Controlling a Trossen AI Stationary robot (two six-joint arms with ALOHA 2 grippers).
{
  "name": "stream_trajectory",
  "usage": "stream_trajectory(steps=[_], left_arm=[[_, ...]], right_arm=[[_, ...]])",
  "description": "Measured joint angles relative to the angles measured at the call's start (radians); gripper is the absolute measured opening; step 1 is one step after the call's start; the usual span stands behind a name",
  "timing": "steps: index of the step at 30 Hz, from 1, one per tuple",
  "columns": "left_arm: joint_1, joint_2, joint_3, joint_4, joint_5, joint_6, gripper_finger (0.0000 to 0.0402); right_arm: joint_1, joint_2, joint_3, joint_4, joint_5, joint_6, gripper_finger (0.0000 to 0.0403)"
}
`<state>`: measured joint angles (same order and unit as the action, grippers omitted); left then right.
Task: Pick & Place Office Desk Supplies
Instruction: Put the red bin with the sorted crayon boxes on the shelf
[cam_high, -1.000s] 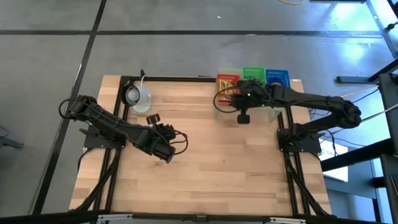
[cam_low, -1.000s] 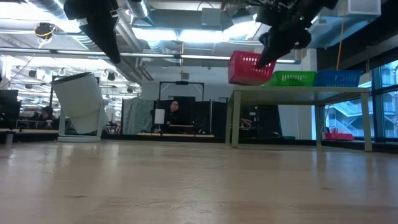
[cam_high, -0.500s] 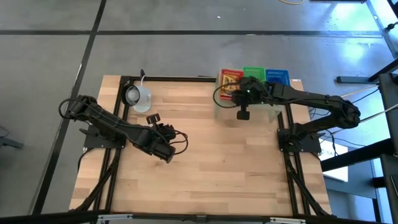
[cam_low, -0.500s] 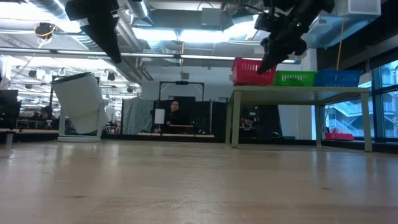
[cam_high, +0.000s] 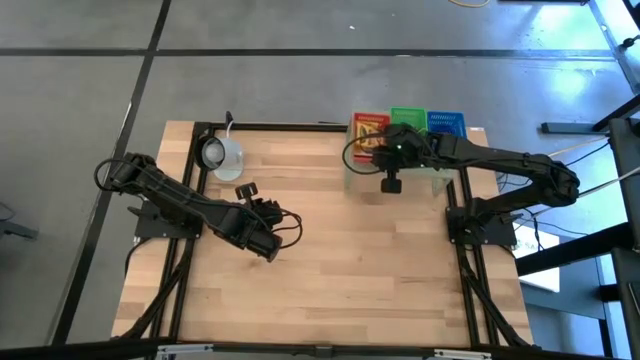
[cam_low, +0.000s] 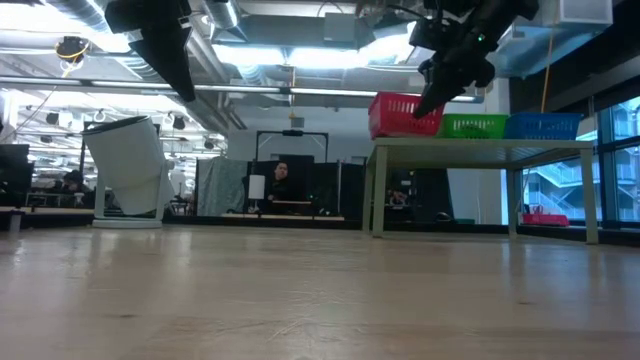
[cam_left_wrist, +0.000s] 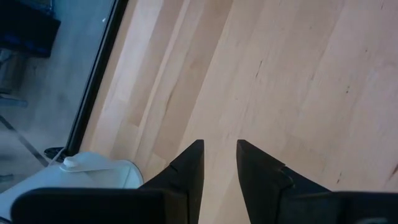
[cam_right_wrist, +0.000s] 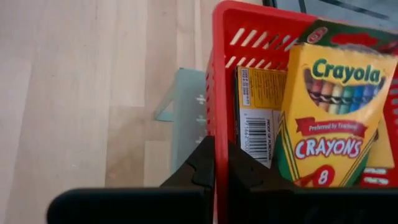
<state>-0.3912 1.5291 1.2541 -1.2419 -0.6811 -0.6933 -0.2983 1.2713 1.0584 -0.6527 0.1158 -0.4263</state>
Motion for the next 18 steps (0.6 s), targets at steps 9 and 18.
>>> stream_trajectory(steps=[9,18], left_arm=[[0.0,0.0,0.0,0.0,0.0,0.0,0.0088],[0.0,0.0,0.0,0.0,0.001,0.0,0.0088]], right_arm=[[-0.001,0.0,0.0,0.0,0.008,0.003,0.0014],[-0.006,0.037,0.0,0.001,0.008,-0.001,0.0014]])
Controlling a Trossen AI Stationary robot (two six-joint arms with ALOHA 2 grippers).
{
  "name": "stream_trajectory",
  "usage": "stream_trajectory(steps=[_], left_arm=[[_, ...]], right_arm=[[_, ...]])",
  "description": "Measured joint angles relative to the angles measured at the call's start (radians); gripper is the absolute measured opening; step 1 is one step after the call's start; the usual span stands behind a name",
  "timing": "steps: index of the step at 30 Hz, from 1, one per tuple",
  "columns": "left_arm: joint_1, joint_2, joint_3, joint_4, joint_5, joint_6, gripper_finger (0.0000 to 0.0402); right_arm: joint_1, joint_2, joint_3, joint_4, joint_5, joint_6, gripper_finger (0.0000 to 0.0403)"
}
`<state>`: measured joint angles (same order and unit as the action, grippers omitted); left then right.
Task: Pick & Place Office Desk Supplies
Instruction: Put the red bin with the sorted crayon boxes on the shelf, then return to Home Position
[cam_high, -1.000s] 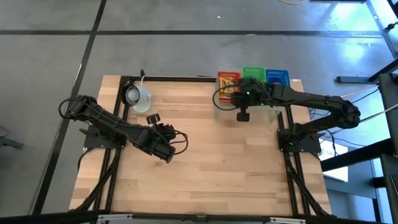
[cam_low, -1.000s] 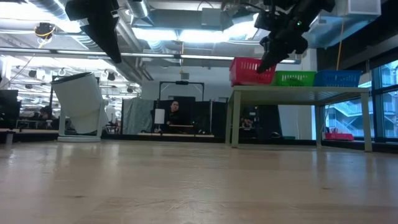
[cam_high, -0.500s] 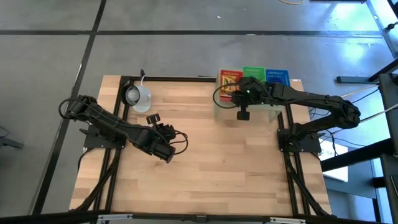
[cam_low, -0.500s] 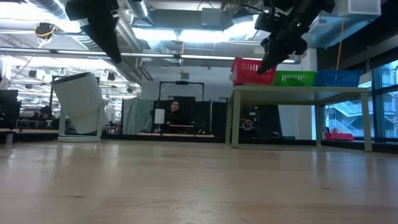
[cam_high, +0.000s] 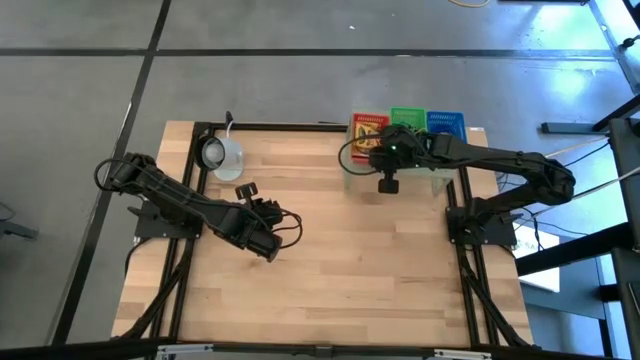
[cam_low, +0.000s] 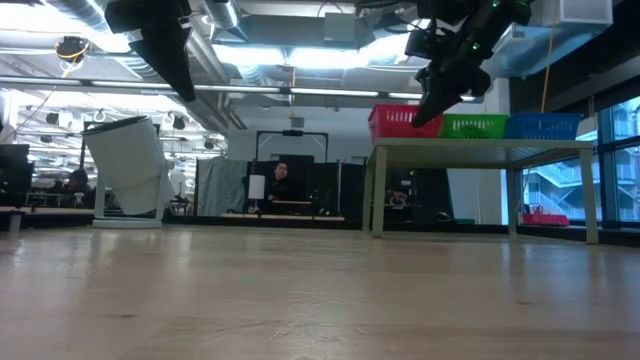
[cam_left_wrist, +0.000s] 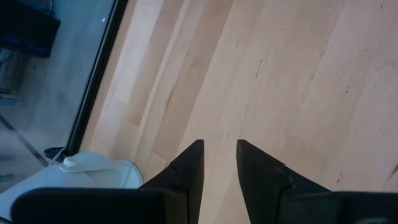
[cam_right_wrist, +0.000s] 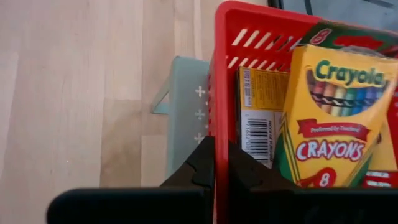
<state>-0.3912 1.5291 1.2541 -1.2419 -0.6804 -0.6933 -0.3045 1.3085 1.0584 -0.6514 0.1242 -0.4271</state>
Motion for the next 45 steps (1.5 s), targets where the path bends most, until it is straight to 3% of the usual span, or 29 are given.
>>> stream_trajectory(steps=[10,20,28,35,41,45], left_arm=[[0.0,0.0,0.0,0.0,0.0,0.014,0.0088],[0.0,0.0,0.0,0.0,0.0,0.018,0.0088],[0.0,0.0,0.0,0.0,0.001,0.018,0.0088],[0.0,0.0,0.0,0.013,0.001,0.069,0.0088],[0.0,0.0,0.0,0.016,0.032,0.07,0.0088],[0.0,0.0,0.0,0.019,0.059,0.052,0.0088]], right_arm=[[-0.017,0.008,0.001,0.001,0.026,0.0,0.0025],[-0.015,0.008,0.016,-0.007,0.026,0.019,0.0119],[0.005,0.008,0.182,-0.146,0.026,0.152,0.017],[0.056,-0.005,0.399,-0.389,0.149,0.461,0.0166],[0.115,-0.044,0.475,-0.494,0.335,0.588,0.0152],[0.138,-0.06,0.488,-0.543,0.255,0.622,0.0148]])
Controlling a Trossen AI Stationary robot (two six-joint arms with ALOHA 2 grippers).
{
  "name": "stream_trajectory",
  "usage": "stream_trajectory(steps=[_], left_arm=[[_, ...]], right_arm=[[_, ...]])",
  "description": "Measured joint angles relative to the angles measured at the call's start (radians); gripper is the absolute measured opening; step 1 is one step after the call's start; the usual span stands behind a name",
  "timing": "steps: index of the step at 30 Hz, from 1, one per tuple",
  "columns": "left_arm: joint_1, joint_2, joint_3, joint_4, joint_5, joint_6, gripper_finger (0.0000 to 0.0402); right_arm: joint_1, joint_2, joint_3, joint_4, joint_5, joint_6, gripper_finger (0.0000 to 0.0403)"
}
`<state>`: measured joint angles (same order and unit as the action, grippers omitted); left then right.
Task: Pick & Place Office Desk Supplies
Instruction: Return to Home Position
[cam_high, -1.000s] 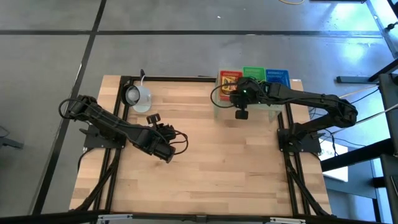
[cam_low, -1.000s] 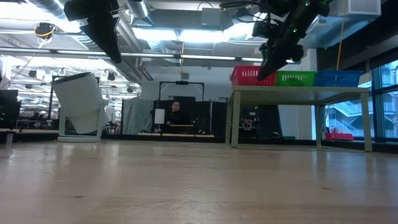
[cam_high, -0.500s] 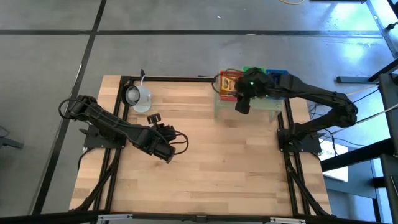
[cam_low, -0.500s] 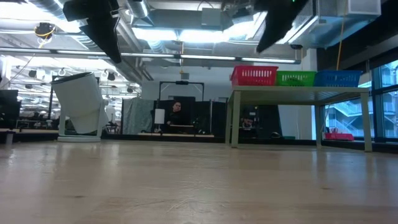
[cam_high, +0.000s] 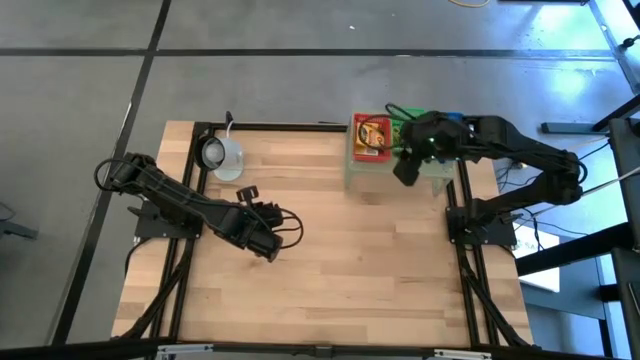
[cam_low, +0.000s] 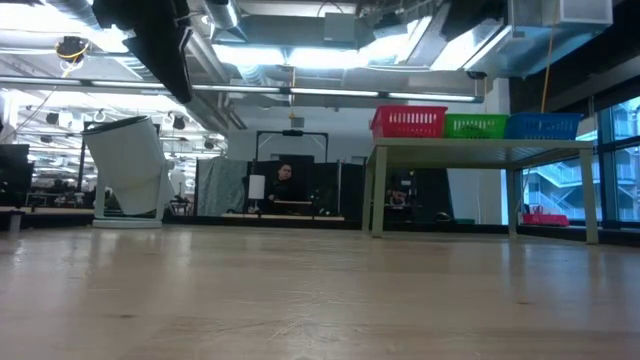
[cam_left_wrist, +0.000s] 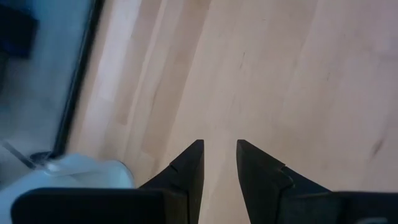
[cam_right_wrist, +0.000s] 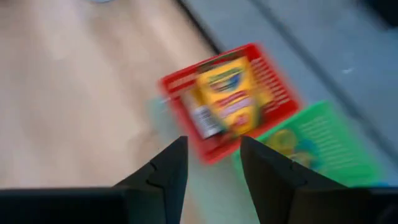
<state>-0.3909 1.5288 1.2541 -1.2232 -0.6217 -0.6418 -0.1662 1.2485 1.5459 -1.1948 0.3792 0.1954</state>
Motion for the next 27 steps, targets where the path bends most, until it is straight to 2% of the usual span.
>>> stream_trajectory(steps=[3,5,7,13,18,20,23,25,27], left_arm=[[0.0,0.0,0.0,0.001,0.062,-0.04,0.0088],[0.0,0.0,0.0,-0.005,0.069,-0.044,0.0088],[0.0,-0.002,0.0,-0.024,0.074,-0.065,0.0088],[-0.061,-0.097,-0.017,-0.104,0.002,-0.184,0.0088],[-0.192,-0.278,-0.095,-0.043,-0.1,-0.234,0.0088],[-0.243,-0.362,-0.141,0.039,-0.129,-0.19,0.0088],[-0.296,-0.49,-0.221,0.23,-0.139,-0.035,0.0088],[-0.309,-0.572,-0.281,0.39,-0.108,0.097,0.0088],[-0.306,-0.646,-0.348,0.565,-0.032,0.243,0.0088]], right_arm=[[0.008,-0.001,0.0,-0.056,-0.16,0.065,0.0148],[0.02,-0.001,0.0,-0.127,-0.266,0.087,0.0149],[0.047,-0.002,-0.01,-0.186,-0.299,0.108,0.0149],[0.179,-0.08,-0.15,-0.19,-0.047,0.204,0.0149],[0.286,-0.246,-0.385,0.033,-0.065,0.242,0.0149],[0.325,-0.323,-0.489,0.152,-0.097,0.242,0.0149],[0.368,-0.43,-0.628,0.325,-0.13,0.212,0.0149],[0.387,-0.495,-0.711,0.436,-0.136,0.184,0.0149],[0.4,-0.553,-0.787,0.539,-0.138,0.149,0.0149]])
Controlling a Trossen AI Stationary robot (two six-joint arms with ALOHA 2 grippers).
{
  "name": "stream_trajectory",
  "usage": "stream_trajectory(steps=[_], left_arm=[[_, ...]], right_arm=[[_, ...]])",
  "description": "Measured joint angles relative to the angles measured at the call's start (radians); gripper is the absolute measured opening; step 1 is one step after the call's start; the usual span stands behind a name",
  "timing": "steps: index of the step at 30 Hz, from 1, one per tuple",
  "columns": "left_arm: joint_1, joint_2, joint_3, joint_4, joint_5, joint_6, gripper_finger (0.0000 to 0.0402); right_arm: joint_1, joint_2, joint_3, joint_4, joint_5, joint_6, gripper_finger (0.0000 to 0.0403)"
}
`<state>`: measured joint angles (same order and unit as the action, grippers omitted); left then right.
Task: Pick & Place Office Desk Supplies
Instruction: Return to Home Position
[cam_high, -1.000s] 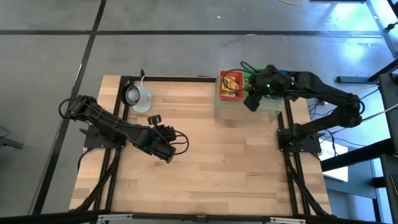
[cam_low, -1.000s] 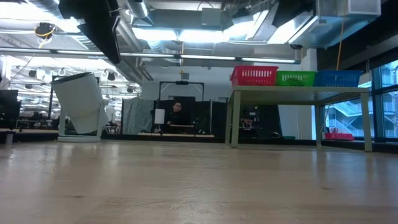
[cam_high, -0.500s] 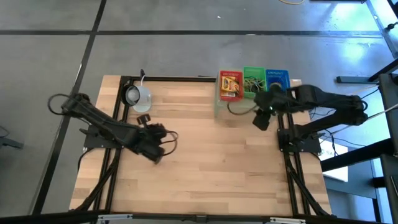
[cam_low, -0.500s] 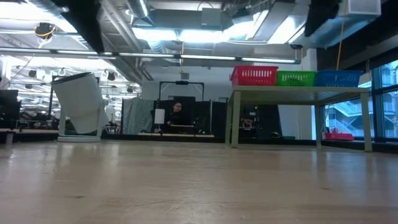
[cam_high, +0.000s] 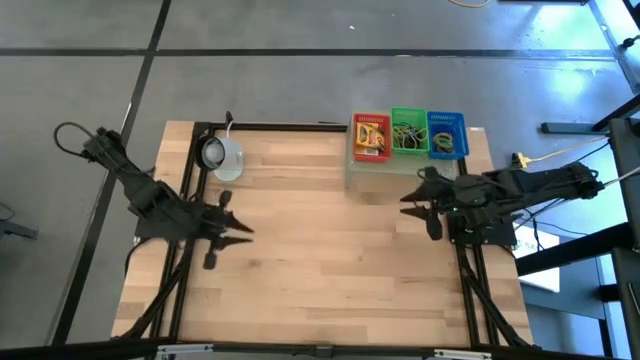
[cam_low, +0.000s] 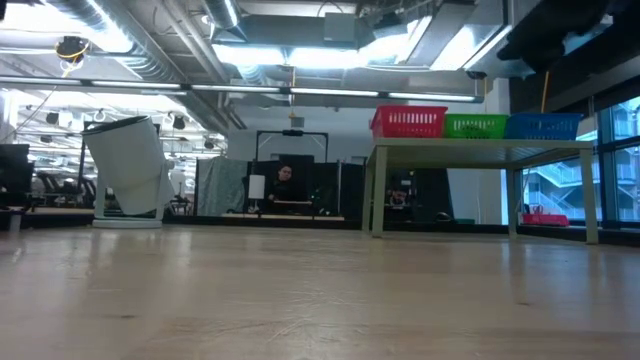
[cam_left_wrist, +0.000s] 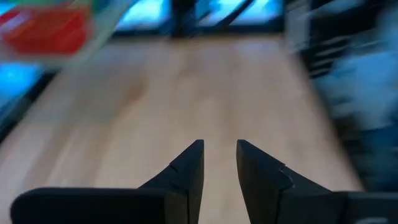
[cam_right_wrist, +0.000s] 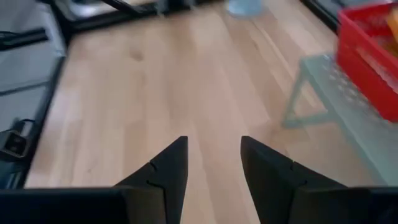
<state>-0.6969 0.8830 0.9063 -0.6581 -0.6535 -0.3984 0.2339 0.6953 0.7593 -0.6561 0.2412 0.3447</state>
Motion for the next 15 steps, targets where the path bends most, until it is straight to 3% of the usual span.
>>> stream_trajectory(steps=[3,6,15], left_arm=[[0.032,-0.098,-0.108,0.241,0.171,0.213,0.0088],[0.086,-0.175,-0.207,0.392,0.307,0.327,0.0088],[0.322,-0.363,-0.487,0.655,0.482,0.342,0.0088]], right_arm=[[0.008,-0.075,-0.096,0.11,-0.039,-0.041,0.0149],[0.007,-0.125,-0.165,0.165,-0.055,-0.049,0.0149],[0.007,-0.275,-0.321,0.252,-0.055,-0.068,0.0149]])
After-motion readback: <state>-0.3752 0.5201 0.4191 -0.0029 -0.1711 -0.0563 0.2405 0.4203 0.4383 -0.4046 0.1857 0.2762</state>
